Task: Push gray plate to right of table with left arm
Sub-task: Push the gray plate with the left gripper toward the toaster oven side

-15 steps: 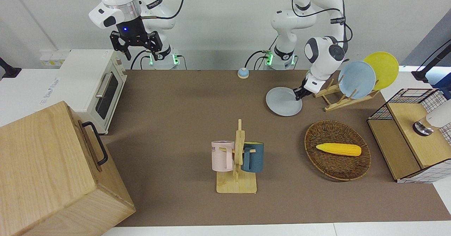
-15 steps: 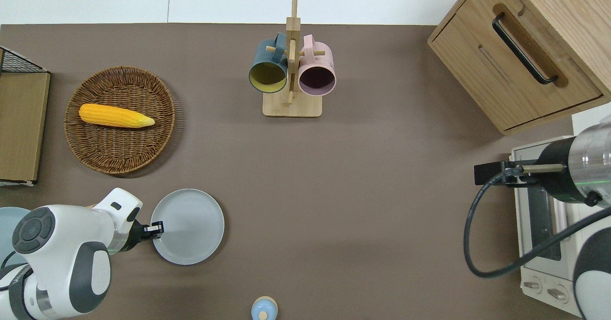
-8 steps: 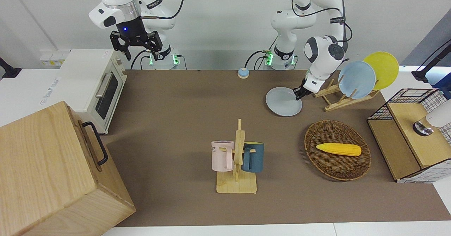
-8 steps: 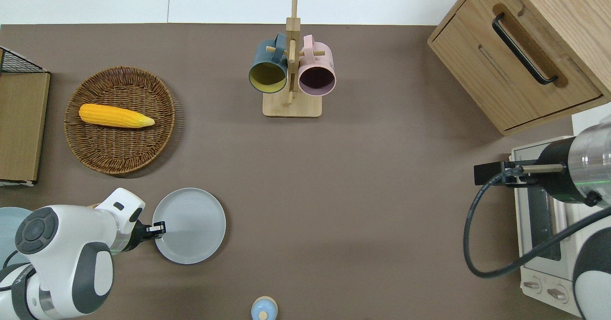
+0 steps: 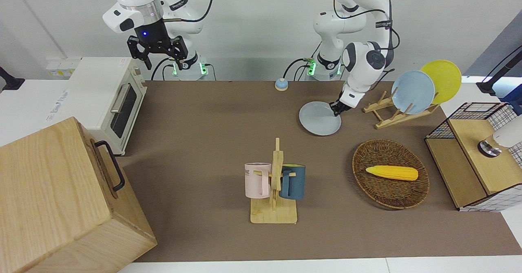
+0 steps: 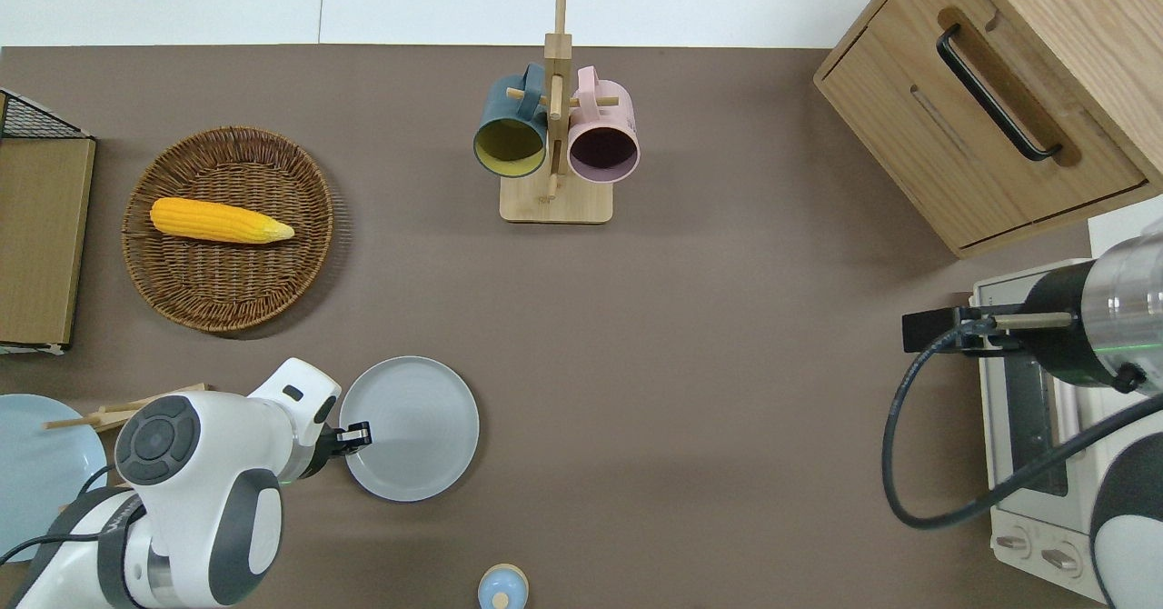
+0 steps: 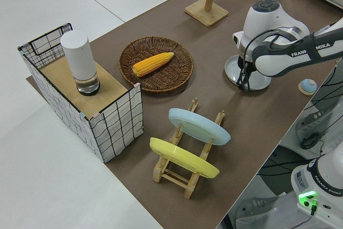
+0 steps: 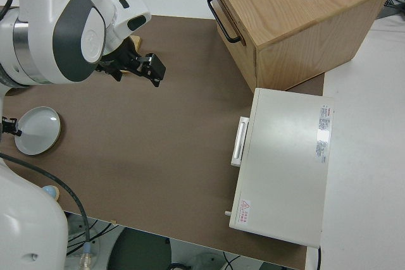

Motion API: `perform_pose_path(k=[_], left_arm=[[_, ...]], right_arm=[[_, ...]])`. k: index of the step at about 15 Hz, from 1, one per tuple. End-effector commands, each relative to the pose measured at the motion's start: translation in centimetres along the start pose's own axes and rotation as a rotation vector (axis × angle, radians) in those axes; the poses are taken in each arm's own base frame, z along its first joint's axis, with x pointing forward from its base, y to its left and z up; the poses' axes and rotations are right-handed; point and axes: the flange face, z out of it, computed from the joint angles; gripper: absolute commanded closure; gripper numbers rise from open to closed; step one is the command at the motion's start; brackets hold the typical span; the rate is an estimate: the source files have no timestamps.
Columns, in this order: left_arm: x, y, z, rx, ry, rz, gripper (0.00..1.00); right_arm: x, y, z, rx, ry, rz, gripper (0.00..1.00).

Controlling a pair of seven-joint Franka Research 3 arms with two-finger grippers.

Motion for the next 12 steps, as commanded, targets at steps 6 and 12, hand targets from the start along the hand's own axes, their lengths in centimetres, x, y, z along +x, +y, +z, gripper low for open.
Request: perform_pose_path(k=[6, 12], left_arm=[[-4.8, 9.5, 2.2, -0.019, -0.004, -0.087, 1.00], [-7.5, 15.5, 2.9, -0.052, 0.026, -0.135, 1.00]], right_arm=[[-0.8, 0.1, 0.0, 0.009, -0.005, 0.022, 0.005], [-0.8, 0.1, 0.0, 0.009, -0.004, 0.020, 0.005]])
